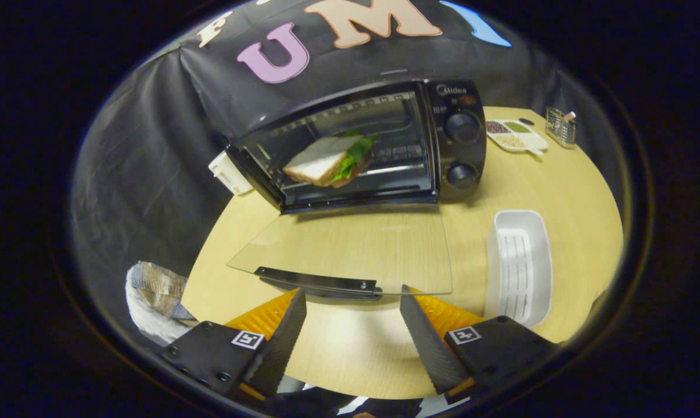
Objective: Open the toaster oven, put the food inside, and close the toaster oven door.
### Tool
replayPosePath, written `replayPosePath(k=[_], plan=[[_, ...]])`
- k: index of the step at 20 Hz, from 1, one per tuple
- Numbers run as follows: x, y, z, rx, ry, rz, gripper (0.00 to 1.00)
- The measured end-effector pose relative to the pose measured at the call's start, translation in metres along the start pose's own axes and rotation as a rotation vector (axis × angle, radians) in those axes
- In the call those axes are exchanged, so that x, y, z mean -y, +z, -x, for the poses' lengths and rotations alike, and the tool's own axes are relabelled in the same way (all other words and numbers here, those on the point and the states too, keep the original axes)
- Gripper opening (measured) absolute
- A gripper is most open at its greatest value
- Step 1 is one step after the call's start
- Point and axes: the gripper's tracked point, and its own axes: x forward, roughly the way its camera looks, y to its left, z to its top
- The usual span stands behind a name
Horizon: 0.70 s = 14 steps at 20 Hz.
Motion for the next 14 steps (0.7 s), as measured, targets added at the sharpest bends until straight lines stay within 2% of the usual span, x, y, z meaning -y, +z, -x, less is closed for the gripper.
replayPosePath(k=[6, 14], plan=[[-0.012, 0.064, 0.004, 0.118, 0.031, -0.033, 0.99], [-0.014, 0.114, 0.001, 0.193, 0.027, -0.087, 0.99]])
